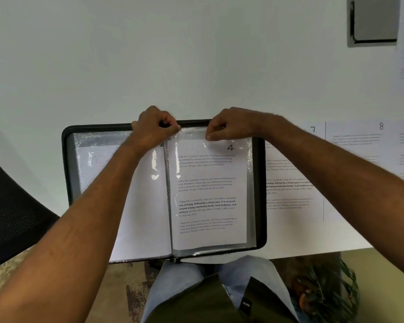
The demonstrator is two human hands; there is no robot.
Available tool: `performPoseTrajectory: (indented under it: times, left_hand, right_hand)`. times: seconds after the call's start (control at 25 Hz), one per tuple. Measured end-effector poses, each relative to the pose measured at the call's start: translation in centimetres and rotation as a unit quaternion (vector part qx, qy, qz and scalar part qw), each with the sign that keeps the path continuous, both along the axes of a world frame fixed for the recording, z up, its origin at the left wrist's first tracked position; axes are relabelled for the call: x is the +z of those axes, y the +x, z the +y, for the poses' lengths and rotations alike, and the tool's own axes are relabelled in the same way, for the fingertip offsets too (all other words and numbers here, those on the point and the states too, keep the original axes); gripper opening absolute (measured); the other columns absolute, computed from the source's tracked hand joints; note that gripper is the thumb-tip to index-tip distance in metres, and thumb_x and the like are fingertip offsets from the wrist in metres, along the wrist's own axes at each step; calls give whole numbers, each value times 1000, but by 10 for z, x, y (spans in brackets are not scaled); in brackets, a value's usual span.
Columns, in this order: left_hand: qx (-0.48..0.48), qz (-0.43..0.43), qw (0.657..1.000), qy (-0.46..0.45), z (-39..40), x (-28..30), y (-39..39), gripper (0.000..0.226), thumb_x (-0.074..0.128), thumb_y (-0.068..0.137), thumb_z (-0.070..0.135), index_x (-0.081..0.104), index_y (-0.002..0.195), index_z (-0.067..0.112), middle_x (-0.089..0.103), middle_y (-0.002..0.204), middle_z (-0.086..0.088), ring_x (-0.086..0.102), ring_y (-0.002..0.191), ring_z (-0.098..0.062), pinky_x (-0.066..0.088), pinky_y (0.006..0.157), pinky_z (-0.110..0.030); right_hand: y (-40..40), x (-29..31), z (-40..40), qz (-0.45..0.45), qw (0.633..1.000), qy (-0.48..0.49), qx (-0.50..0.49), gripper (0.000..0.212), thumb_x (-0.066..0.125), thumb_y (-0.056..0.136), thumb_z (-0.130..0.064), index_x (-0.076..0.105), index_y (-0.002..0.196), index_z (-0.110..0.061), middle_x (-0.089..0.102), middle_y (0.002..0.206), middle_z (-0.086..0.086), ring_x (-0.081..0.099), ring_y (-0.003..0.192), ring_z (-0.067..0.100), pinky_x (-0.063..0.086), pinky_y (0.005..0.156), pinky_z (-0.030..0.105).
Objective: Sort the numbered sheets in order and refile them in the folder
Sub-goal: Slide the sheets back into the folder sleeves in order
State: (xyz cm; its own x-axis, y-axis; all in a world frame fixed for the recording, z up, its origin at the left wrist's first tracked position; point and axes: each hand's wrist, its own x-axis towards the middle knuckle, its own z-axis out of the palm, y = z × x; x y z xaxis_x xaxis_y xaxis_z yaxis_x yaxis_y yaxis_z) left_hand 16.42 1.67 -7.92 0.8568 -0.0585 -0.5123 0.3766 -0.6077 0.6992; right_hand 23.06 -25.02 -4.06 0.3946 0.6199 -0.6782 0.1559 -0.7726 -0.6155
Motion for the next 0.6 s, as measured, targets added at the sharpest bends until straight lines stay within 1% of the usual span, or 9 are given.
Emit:
performPoseTrajectory:
  times: [0.08, 0.16, 0.2, 0.28, 0.36, 0.44, 0.48, 0.56, 0.6]
  left_hand:
    - [-4, 0, 1000, -1, 1, -4, 0, 31, 68, 66, 65, 75, 77, 36, 70, 81, 11, 66, 88, -17, 50, 94, -63]
    - [-8, 0, 1000, 19, 1, -6, -1, 29, 67, 65, 68, 74, 76, 42, 69, 90, 5, 65, 96, -22, 48, 96, -61]
    - [-8, 1, 1000, 29, 1, -5, -2, 28, 67, 65, 68, 72, 76, 44, 67, 94, 3, 63, 99, -22, 46, 97, -59]
    - [-9, -5, 999, 49, -3, -1, -4, 21, 73, 71, 61, 71, 80, 42, 61, 103, 3, 58, 106, -21, 42, 99, -52]
    - [-29, -17, 995, 96, -9, 4, -7, 17, 78, 80, 48, 70, 90, 36, 54, 111, 2, 50, 115, -21, 34, 97, -41]
    - [-57, -24, 988, 145, -14, 11, -12, 24, 78, 84, 45, 67, 101, 33, 52, 119, -1, 46, 121, -24, 30, 95, -39]
    - [-66, -27, 984, 162, -17, 14, -14, 28, 77, 84, 46, 66, 106, 32, 52, 122, -2, 45, 123, -26, 31, 96, -39]
    - [-82, -30, 978, 187, -20, 18, -20, 35, 76, 85, 45, 64, 114, 30, 51, 128, -3, 43, 126, -28, 30, 100, -41]
    - [-91, -34, 975, 199, -20, 20, -24, 39, 76, 84, 44, 63, 118, 30, 50, 130, -3, 43, 127, -28, 29, 101, -41]
  right_hand:
    - [-5, -4, 2, -8, 1000, -4, 9, 17, 71, 90, -43, 79, 103, -36, 71, 90, -28, 63, 89, -9, 48, 87, 25]
    - [-9, -6, 3, -24, 999, -7, 21, 19, 70, 88, -42, 79, 104, -39, 68, 84, -30, 62, 89, -8, 49, 89, 28]
    - [-10, -6, 4, -35, 999, -12, 26, 20, 68, 88, -42, 78, 106, -41, 64, 81, -30, 60, 89, -4, 49, 89, 30]
    - [-15, -2, 4, -66, 997, -30, 31, 19, 66, 92, -41, 77, 108, -43, 56, 81, -29, 50, 96, 7, 44, 92, 33]
    - [-25, 4, 2, -126, 992, -28, 6, 16, 69, 94, -39, 79, 106, -40, 54, 91, -22, 44, 103, 13, 43, 93, 39]
    - [-38, 7, -1, -194, 979, -9, -65, 12, 75, 89, -39, 81, 98, -34, 60, 108, -8, 46, 109, 18, 46, 93, 44]
    - [-46, 8, -4, -215, 970, 0, -116, 11, 78, 86, -38, 81, 95, -31, 60, 117, -4, 46, 113, 20, 47, 94, 44]
    - [-62, 12, -9, -241, 943, 35, -228, 15, 84, 82, -34, 78, 93, -25, 55, 129, -1, 47, 120, 19, 46, 95, 37]
    - [-70, 13, -10, -247, 924, 60, -285, 22, 86, 80, -30, 75, 97, -22, 52, 131, -1, 49, 118, 16, 47, 95, 33]
